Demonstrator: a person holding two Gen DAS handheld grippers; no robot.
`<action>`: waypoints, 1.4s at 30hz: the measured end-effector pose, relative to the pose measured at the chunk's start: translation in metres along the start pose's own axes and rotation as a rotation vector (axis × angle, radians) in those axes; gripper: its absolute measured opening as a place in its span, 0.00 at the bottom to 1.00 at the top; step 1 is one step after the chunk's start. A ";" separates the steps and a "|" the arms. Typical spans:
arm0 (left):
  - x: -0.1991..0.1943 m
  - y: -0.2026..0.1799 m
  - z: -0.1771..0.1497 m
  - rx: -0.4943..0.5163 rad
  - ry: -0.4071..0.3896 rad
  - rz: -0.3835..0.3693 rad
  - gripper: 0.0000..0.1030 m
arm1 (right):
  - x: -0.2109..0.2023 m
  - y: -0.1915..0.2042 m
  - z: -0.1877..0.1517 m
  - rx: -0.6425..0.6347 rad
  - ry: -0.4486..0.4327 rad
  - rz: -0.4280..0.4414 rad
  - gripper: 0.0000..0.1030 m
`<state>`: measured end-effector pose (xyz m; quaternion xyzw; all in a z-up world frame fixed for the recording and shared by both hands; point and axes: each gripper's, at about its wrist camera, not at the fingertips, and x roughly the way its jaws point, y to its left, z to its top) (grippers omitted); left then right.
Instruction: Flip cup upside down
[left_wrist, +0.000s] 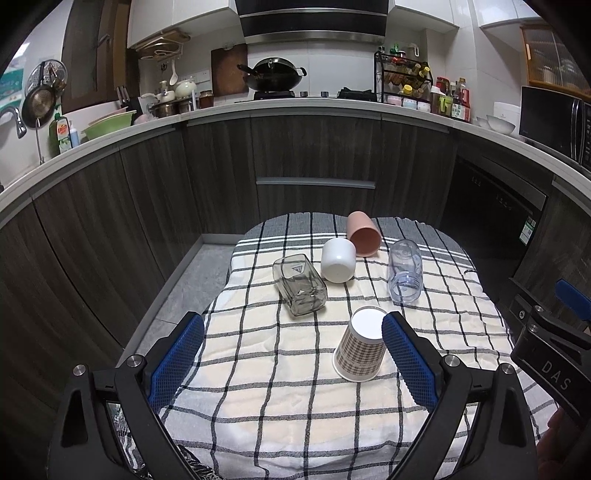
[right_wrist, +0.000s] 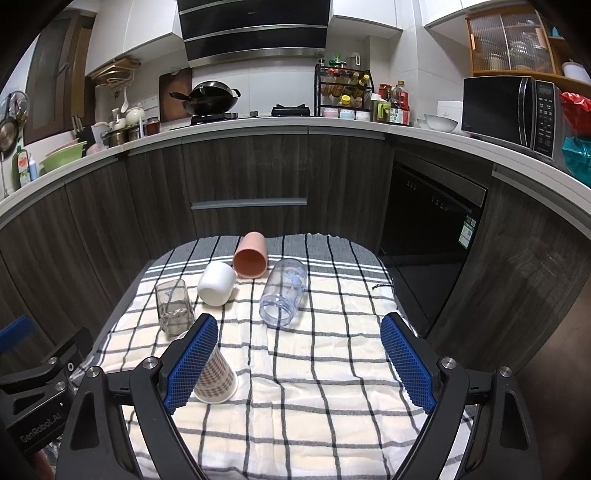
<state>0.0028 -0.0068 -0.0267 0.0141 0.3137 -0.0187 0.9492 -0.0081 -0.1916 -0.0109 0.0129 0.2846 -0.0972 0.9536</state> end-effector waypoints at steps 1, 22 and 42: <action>0.000 0.000 0.000 0.000 0.001 0.000 0.95 | 0.000 0.000 0.000 0.000 0.001 0.000 0.87; 0.000 0.000 0.000 0.000 0.004 0.000 0.95 | 0.000 -0.002 0.002 0.003 0.005 0.003 0.87; 0.002 -0.002 -0.003 0.000 0.006 0.013 0.98 | 0.000 -0.001 0.001 0.005 0.007 0.004 0.87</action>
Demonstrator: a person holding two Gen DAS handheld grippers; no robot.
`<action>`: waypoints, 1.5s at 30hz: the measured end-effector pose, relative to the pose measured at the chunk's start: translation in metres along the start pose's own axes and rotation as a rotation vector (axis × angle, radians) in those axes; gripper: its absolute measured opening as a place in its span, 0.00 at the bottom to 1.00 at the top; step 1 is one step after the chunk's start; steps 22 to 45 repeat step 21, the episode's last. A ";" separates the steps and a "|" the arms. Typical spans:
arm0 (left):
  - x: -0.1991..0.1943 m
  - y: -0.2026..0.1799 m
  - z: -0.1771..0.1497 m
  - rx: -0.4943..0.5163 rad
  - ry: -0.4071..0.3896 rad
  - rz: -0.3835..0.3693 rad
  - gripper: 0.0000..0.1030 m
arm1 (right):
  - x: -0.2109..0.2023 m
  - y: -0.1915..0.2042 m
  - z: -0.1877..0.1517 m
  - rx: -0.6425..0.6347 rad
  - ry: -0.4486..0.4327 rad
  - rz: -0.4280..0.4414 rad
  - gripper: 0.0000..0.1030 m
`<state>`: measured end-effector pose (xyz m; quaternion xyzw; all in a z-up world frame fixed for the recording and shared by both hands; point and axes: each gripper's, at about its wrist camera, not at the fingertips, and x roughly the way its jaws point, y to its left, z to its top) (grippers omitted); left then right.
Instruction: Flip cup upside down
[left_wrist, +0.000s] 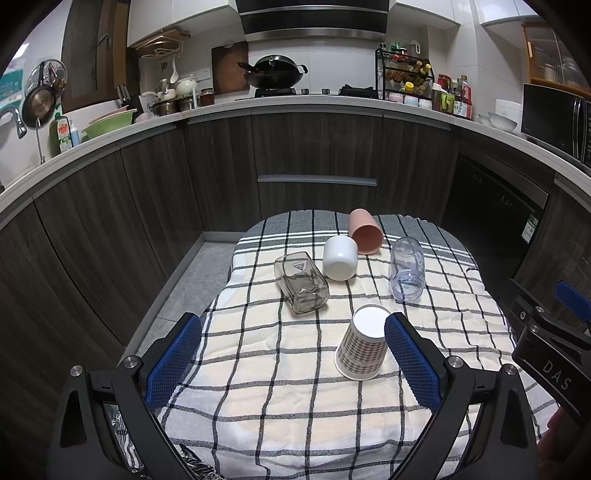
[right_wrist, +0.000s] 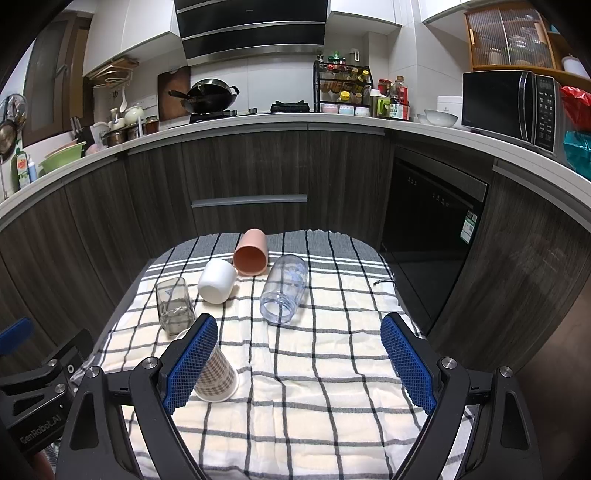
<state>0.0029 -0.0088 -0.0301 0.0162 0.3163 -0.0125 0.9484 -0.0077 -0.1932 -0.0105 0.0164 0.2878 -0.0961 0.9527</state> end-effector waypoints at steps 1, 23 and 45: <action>0.000 0.000 0.000 0.001 0.000 0.000 0.98 | 0.000 0.000 0.000 0.000 0.000 0.001 0.87; 0.010 0.003 -0.004 -0.012 0.046 -0.019 1.00 | 0.006 0.001 -0.004 0.011 0.019 -0.004 0.87; 0.010 0.003 -0.004 -0.012 0.046 -0.019 1.00 | 0.006 0.001 -0.004 0.011 0.019 -0.004 0.87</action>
